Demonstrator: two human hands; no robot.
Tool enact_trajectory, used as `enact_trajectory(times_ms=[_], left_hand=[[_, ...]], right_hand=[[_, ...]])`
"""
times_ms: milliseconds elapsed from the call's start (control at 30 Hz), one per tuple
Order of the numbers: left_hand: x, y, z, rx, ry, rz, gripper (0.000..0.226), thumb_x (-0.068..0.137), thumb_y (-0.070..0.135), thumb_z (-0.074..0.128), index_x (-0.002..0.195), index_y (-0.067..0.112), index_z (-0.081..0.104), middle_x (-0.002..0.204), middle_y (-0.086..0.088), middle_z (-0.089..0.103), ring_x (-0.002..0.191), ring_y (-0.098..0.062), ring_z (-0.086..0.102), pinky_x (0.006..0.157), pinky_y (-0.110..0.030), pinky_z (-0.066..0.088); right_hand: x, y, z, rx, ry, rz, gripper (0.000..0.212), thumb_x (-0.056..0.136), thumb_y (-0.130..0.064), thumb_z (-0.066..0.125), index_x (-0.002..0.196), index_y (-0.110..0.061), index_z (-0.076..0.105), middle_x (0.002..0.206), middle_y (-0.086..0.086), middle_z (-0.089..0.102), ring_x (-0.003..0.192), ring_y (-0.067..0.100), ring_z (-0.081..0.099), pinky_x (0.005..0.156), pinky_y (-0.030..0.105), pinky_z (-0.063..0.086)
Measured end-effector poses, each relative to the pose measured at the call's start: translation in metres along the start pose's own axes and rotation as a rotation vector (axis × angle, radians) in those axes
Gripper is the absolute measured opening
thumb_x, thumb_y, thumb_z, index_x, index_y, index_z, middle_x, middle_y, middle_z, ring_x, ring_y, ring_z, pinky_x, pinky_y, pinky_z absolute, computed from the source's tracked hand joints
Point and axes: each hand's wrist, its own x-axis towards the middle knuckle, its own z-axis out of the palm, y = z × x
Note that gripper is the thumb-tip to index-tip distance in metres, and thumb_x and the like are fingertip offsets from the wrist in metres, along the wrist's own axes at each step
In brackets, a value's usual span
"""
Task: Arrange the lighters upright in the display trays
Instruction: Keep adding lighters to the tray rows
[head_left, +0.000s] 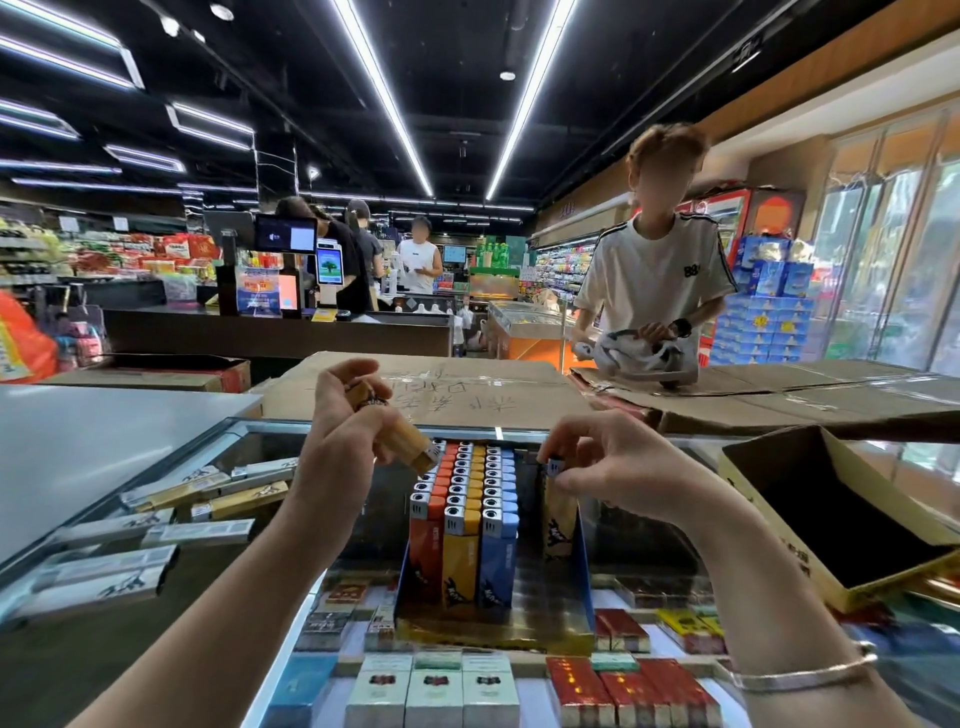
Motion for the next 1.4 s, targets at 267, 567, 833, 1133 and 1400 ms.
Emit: enact_trajectory(times_ms=[267, 567, 833, 1133, 1400], left_hand=[[-0.003, 0.0, 0.001, -0.009, -0.042, -0.054, 0.031, 0.089, 0.001, 0.05, 0.102, 0.029, 0.049, 0.092, 0.0, 0.054, 0.075, -0.003, 0.061, 0.063, -0.019, 0.053], [-0.004, -0.002, 0.0, -0.035, -0.11, -0.108, 0.023, 0.085, 0.007, 0.059, 0.099, 0.025, 0.059, 0.097, -0.007, 0.058, 0.084, -0.015, 0.065, 0.065, -0.017, 0.052], [-0.005, 0.0, 0.003, -0.046, -0.16, -0.138, 0.023, 0.067, 0.022, 0.069, 0.087, 0.031, 0.063, 0.09, -0.002, 0.066, 0.081, -0.016, 0.069, 0.063, -0.019, 0.053], [-0.009, 0.002, 0.009, -0.032, -0.271, -0.09, 0.02, 0.065, 0.015, 0.069, 0.081, 0.016, 0.057, 0.068, 0.002, 0.067, 0.062, -0.004, 0.063, 0.054, -0.011, 0.046], [-0.014, -0.003, 0.01, 0.244, -0.51, -0.031, 0.047, 0.069, 0.042, 0.074, 0.11, 0.037, 0.051, 0.106, 0.015, 0.062, 0.103, -0.002, 0.059, 0.08, -0.026, 0.053]], right_hand=[[0.001, 0.002, 0.003, -0.303, 0.01, 0.018, 0.017, 0.078, -0.007, 0.07, 0.084, -0.022, 0.063, 0.079, -0.01, 0.052, 0.065, -0.002, 0.049, 0.061, 0.012, 0.042], [0.001, 0.003, 0.007, -0.409, -0.013, 0.08, 0.027, 0.076, -0.01, 0.071, 0.071, -0.022, 0.047, 0.074, -0.002, 0.05, 0.064, 0.008, 0.043, 0.057, 0.023, 0.037], [0.002, -0.005, 0.007, -0.133, 0.116, -0.081, 0.013, 0.08, -0.029, 0.068, 0.079, -0.018, 0.063, 0.07, -0.005, 0.057, 0.059, -0.003, 0.05, 0.056, 0.012, 0.042], [0.007, -0.019, 0.028, 0.349, 0.233, -0.202, 0.018, 0.078, 0.0, 0.067, 0.089, -0.014, 0.062, 0.082, 0.006, 0.068, 0.076, 0.016, 0.067, 0.073, 0.025, 0.057], [0.002, -0.014, 0.012, 0.539, 0.358, -0.209, 0.018, 0.083, 0.006, 0.059, 0.083, -0.011, 0.066, 0.071, 0.002, 0.067, 0.058, 0.014, 0.057, 0.05, 0.02, 0.048]])
